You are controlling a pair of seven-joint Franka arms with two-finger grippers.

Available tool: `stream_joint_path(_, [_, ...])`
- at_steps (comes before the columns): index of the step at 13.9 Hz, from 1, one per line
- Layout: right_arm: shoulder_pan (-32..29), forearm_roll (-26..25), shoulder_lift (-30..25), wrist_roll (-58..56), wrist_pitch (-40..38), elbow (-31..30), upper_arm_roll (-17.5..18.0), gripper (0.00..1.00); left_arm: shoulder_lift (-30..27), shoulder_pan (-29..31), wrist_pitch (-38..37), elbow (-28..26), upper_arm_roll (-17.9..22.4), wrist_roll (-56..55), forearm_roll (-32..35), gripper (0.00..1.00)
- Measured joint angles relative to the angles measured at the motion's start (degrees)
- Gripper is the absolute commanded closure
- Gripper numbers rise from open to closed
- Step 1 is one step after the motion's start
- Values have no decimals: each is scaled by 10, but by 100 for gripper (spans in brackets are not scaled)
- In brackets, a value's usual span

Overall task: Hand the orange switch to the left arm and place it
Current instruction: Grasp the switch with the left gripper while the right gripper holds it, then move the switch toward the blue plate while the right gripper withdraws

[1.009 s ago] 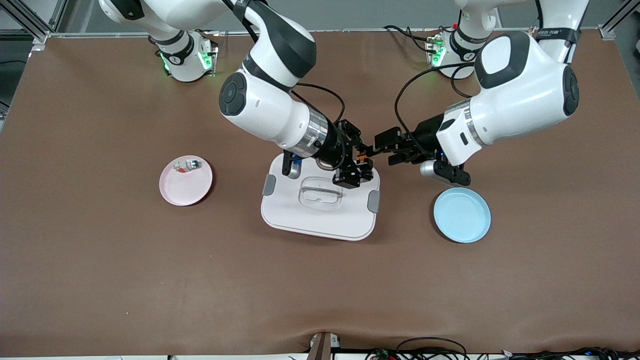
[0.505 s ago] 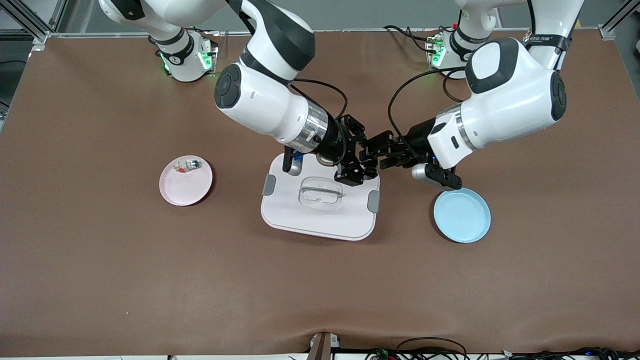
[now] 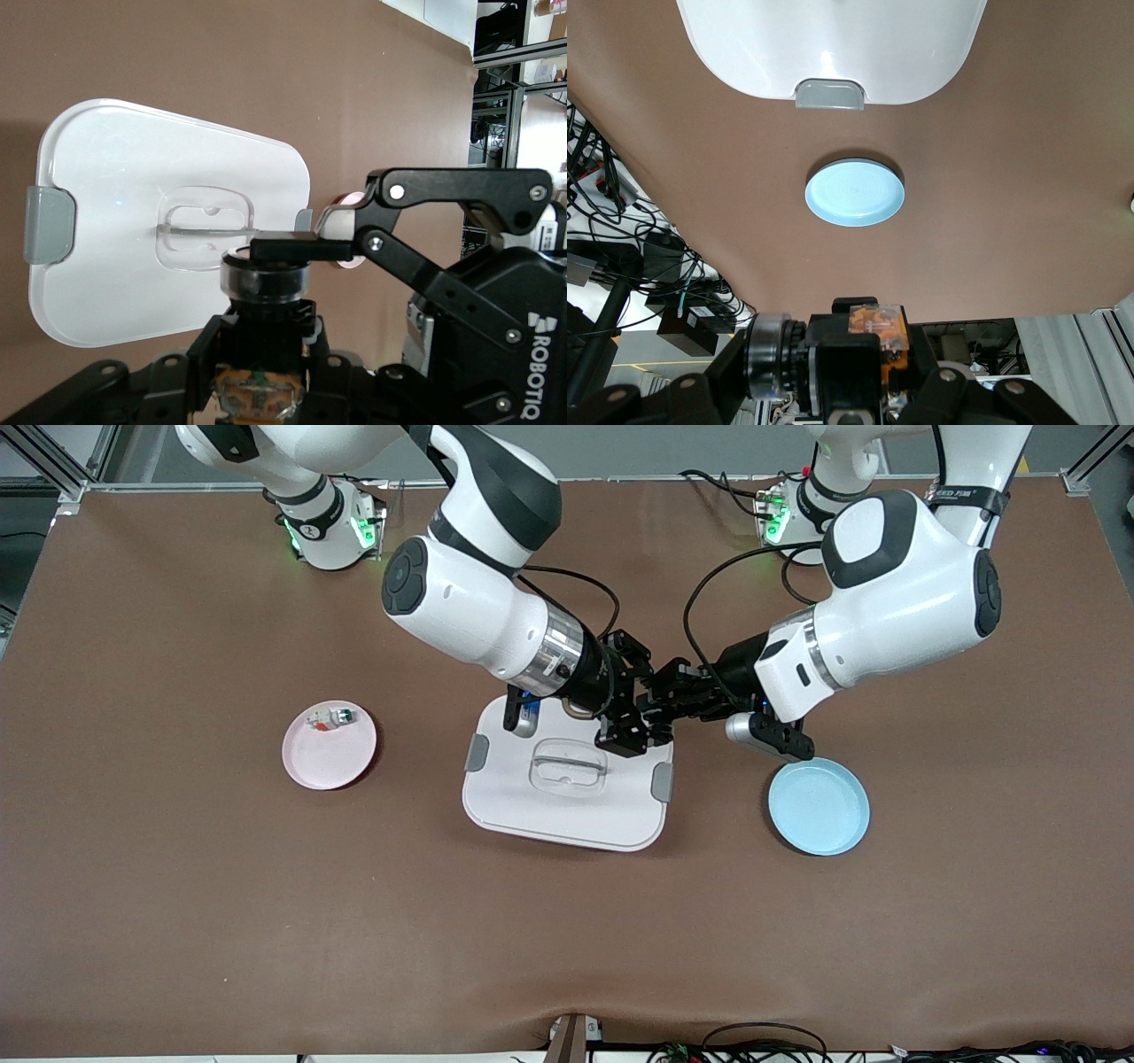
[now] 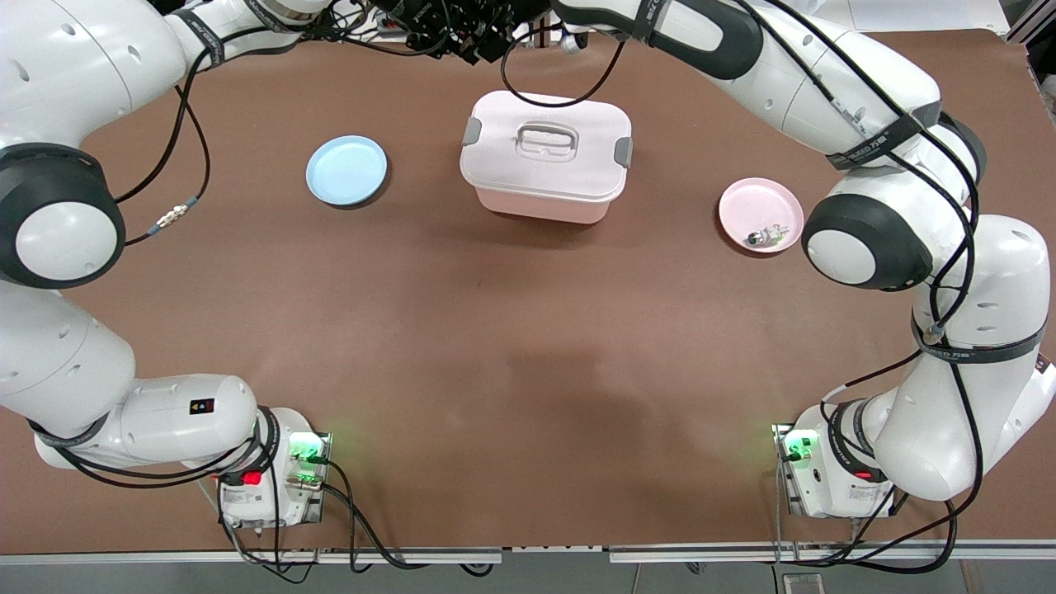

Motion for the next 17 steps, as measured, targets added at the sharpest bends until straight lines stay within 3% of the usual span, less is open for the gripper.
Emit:
stream_joint_path(2, [0,1,1,0,3,0,0,0,0,1,0,0,0,4,0,100])
stream_joint_path(5, [1,1,3,0,13,3,-1,0,1,5,-10,-1,2,7,13,100])
stream_joint_path(10, [-8,1,3,-27,-5,8,-6,0,1,20,-77,6,4,9,118,100])
stream_joint_path(13, [-30,1,3,-112,-87,11,-7,0,1,35,-128,8,4,14,195,100])
stream_joint_path(17, [-81,1,2,-271,-251,34,-10,0,1,54,-186,-1,5,75,343,100])
